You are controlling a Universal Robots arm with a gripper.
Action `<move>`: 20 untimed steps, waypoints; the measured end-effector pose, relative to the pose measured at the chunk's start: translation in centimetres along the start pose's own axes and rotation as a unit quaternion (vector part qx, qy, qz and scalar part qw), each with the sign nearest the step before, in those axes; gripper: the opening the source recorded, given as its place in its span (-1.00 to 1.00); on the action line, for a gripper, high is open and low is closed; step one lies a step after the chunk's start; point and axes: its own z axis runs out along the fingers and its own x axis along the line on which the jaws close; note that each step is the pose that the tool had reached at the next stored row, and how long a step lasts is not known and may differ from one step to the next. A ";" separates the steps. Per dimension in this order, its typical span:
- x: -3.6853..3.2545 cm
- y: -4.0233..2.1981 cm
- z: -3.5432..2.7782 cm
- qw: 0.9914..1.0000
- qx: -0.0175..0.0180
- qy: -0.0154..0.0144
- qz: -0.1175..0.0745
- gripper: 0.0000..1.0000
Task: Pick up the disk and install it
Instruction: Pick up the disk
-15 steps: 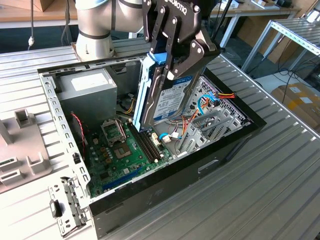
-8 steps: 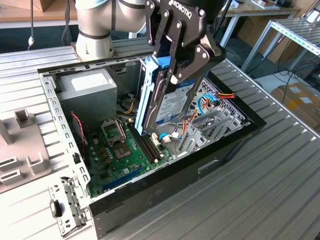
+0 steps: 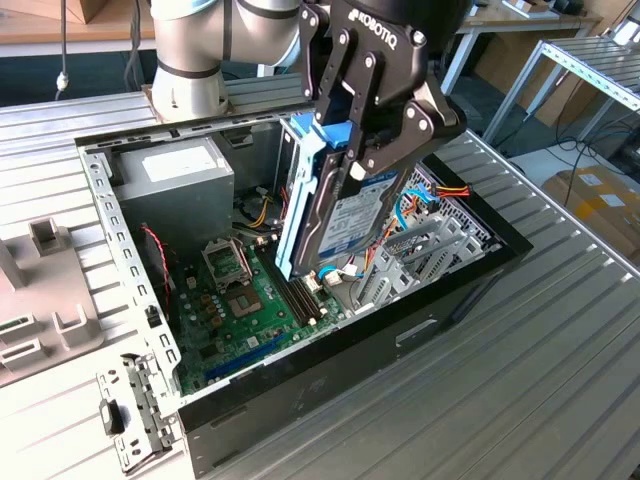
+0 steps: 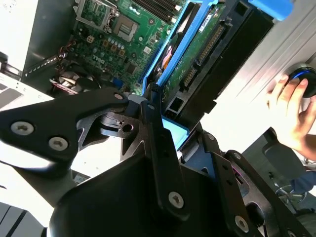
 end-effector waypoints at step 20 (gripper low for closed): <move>1.85 -0.88 0.05 1.000 0.000 0.000 0.000 -0.26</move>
